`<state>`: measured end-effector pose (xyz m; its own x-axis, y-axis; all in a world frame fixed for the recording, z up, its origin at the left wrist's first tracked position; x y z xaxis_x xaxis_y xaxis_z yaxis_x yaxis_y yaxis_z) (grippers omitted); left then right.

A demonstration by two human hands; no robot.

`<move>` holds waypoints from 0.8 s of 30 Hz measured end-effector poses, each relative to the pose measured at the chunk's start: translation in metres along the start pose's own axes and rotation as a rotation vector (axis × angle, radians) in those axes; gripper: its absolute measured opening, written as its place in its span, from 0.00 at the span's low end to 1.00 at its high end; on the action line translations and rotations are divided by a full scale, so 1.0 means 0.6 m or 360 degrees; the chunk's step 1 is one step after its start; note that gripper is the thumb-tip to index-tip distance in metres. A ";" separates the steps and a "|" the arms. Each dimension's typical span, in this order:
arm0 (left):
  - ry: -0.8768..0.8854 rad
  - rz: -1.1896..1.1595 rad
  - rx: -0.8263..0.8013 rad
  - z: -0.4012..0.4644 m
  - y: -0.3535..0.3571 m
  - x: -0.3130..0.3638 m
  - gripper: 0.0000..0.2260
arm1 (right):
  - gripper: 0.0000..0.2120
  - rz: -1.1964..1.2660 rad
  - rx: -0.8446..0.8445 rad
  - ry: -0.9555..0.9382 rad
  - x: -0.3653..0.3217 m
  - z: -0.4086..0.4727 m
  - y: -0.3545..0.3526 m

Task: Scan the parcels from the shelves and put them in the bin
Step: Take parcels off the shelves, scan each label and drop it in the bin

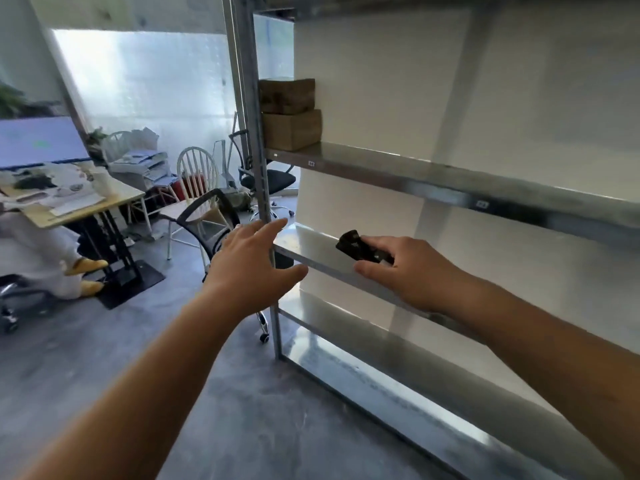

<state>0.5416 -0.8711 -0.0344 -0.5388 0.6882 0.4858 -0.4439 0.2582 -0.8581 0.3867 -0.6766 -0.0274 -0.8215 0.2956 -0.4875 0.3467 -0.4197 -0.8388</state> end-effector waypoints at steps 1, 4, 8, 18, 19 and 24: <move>0.0022 0.0000 0.0019 0.016 -0.009 0.000 0.40 | 0.24 -0.0035 -0.0003 -0.0010 -0.001 0.014 -0.007; 0.0078 0.0056 0.0096 0.076 -0.029 -0.005 0.41 | 0.26 -0.0124 0.0006 -0.0034 -0.002 0.064 -0.033; 0.0123 0.0079 0.0127 0.168 -0.045 -0.006 0.42 | 0.28 -0.0172 0.0051 -0.0054 0.009 0.147 -0.057; 0.0270 0.0058 0.0151 0.444 -0.051 -0.003 0.38 | 0.28 -0.0153 0.0088 -0.0114 0.072 0.420 -0.068; 0.0273 0.0062 0.0167 0.477 -0.052 -0.004 0.39 | 0.28 -0.0152 0.0090 -0.0124 0.080 0.448 -0.072; 0.0322 0.0127 0.0214 0.613 -0.054 -0.005 0.40 | 0.28 -0.0174 0.0109 -0.0128 0.121 0.585 -0.097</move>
<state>0.2940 -1.1309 0.0532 -0.4278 0.8279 0.3628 -0.5041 0.1146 -0.8560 0.1482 -0.9320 0.0709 -0.8874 0.2743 -0.3706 0.2234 -0.4472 -0.8661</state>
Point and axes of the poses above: each hand's wrist, its own z-axis towards the middle knuckle, its own y-axis out of the palm, x = y × z, the point moved 5 cm from there along z, towards the middle knuckle, and after that the axes turned 8 degrees about -y, right-handed, at the moved point
